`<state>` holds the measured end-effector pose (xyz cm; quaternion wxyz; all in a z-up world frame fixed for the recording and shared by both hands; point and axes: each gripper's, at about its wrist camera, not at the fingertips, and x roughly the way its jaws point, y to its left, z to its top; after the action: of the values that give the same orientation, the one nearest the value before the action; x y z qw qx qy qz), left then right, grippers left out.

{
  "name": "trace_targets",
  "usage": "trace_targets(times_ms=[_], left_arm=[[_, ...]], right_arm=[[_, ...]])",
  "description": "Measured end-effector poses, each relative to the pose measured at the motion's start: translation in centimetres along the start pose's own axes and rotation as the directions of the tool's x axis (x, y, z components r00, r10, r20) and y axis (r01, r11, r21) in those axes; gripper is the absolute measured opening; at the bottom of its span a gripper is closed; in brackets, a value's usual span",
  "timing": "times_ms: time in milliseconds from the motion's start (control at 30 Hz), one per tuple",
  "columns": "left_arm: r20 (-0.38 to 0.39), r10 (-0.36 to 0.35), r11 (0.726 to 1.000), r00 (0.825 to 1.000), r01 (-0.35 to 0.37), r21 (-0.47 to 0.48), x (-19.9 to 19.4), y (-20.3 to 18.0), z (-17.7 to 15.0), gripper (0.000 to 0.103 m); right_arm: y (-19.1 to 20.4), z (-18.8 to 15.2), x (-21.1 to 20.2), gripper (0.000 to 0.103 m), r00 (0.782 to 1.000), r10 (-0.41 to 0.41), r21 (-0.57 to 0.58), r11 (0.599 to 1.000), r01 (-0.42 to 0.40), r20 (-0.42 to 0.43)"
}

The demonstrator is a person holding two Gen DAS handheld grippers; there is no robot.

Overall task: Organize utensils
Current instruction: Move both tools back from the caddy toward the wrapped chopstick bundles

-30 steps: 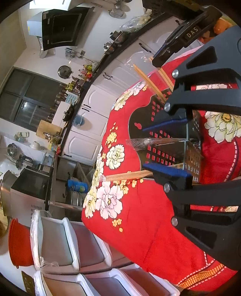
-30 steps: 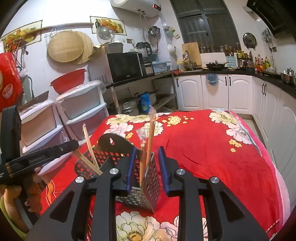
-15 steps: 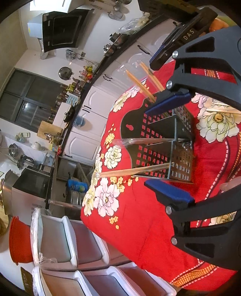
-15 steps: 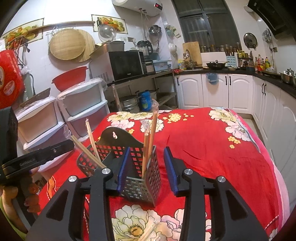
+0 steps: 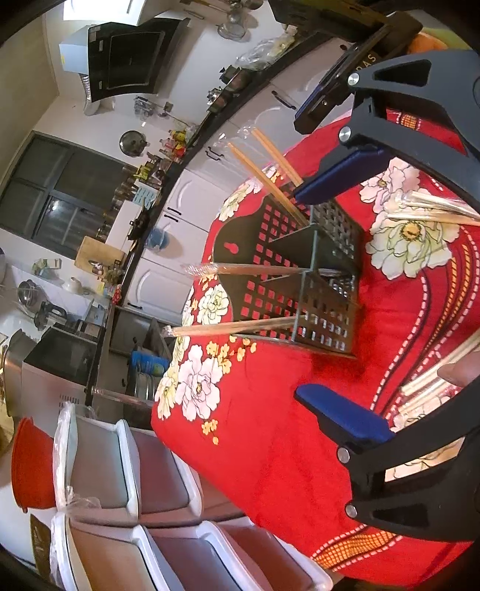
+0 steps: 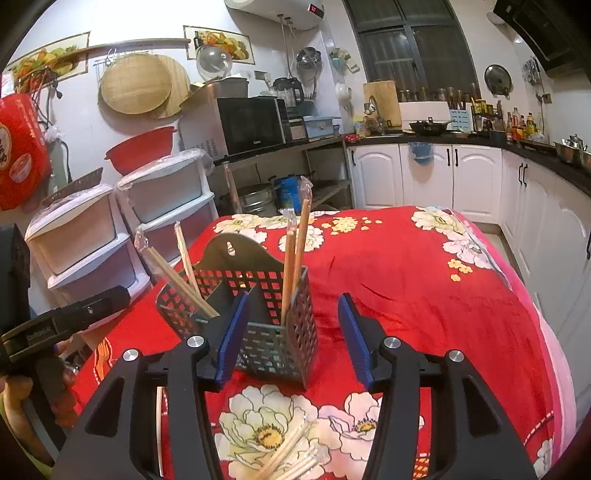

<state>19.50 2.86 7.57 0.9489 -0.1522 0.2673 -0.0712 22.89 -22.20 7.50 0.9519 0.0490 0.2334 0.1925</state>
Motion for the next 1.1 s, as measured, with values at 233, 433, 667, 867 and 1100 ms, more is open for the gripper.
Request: trace_targets(times_ms=[233,433,667,867,1100], left_arm=[[-0.003,0.009,1.000,1.000,-0.009,-0.013,-0.9,0.7,-0.8,0.091],[-0.008,0.019,0.999,1.000,-0.020,-0.025,-1.7,1.3,-1.6,0.091],[-0.018,0.029,0.999,0.999,-0.030,-0.036,-2.4,2.0,-2.7,0.091],[-0.029,0.036,0.998,0.999,-0.038,-0.050,-2.8,2.8,-3.7,0.091],[-0.034,0.041,0.997,0.999,-0.043,-0.071,-3.6,3.7,-4.8,0.091]], right_arm=[[0.2,-1.1,-1.0,0.052,1.000,-0.002,-0.007,1.000,0.001,-0.017],[0.5,-2.1,-1.5,0.053,0.999,0.001,-0.017,1.000,-0.001,-0.039],[1.2,-3.4,-1.7,0.053,0.997,0.005,-0.035,0.999,-0.008,-0.080],[1.7,-4.7,-1.7,0.053,0.993,0.011,-0.044,0.999,-0.016,-0.115],[2.3,-6.2,-1.8,0.053,0.989,0.018,-0.051,0.998,-0.025,-0.149]])
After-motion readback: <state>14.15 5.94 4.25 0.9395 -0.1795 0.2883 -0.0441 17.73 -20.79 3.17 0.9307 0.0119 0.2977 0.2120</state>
